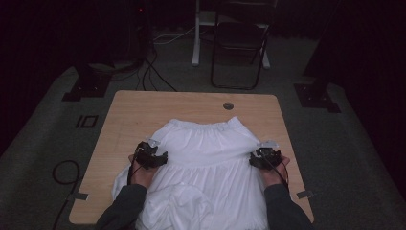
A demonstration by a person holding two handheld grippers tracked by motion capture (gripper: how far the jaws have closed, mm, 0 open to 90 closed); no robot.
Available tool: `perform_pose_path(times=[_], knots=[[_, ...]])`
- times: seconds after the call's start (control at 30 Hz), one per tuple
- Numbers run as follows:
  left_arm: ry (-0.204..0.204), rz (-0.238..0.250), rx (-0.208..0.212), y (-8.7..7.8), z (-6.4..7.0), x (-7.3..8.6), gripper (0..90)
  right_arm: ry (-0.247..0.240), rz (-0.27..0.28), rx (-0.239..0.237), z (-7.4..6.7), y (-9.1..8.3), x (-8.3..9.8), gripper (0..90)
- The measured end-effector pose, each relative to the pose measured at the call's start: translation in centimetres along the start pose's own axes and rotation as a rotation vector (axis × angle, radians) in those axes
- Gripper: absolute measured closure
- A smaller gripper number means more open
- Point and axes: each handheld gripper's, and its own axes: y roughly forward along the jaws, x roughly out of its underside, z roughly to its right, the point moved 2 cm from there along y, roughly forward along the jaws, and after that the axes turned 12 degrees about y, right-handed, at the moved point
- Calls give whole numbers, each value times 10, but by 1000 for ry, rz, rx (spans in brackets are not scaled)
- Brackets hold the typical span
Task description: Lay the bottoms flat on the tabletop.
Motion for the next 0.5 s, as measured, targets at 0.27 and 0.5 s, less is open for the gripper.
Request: perform_pose_path(times=[0.27, 0.5], knots=[[-2, -22, 27, -24, 13, -5, 396, 3, -35, 8, -4, 4, -10, 289], [-1, 38, 117, -64, 43, 3, 383, 16, 28, -85, -15, -34, 10, 313]])
